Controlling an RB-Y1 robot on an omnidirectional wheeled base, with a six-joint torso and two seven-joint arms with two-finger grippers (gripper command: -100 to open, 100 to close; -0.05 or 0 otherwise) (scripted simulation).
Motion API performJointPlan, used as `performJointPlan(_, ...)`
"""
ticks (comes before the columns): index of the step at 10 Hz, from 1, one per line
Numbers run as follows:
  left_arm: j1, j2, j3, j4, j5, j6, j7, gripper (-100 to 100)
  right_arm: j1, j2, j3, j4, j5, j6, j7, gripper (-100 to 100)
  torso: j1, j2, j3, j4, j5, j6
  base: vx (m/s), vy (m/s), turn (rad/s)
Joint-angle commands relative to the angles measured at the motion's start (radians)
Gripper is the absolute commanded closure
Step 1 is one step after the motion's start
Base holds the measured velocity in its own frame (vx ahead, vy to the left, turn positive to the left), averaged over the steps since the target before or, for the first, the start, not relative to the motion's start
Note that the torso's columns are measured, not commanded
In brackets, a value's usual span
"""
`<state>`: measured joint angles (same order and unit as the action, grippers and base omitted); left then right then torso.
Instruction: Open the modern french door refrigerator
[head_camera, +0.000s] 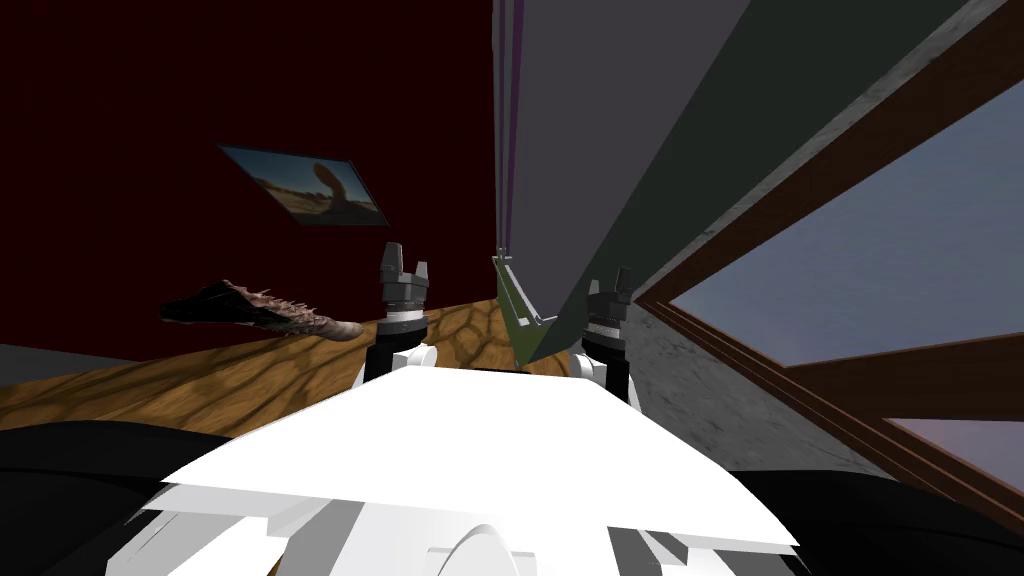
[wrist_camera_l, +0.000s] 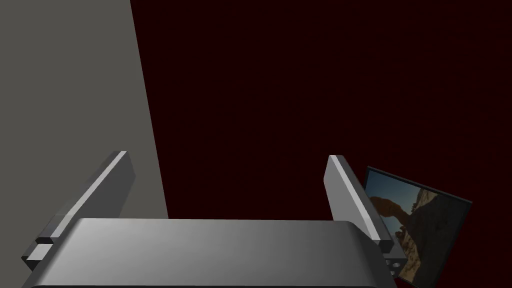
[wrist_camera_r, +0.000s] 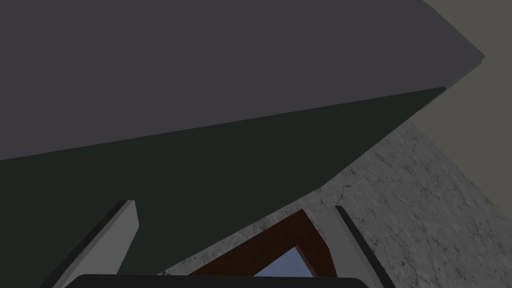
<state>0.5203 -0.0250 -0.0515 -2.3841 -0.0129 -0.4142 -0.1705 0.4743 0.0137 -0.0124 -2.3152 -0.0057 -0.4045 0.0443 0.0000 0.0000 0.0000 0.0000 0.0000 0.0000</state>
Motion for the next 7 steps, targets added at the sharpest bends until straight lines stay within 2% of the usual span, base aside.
performJointPlan(1,0.0,0.0,0.0,0.0,0.0,0.0,0.0,0,0.0,0.0,0.0,0.0,0.0,0.0,0.0,0,0.0,0.04,-0.082,0.041,0.0,0.0,0.0,0.0,0.0)
performJointPlan(7,0.0,0.0,0.0,0.0,0.0,0.0,0.0,0,0.0,0.0,0.0,0.0,0.0,0.0,0.0,0,0.0,0.47,-0.939,0.47,0.0,0.0,0.0,0.0,0.0)
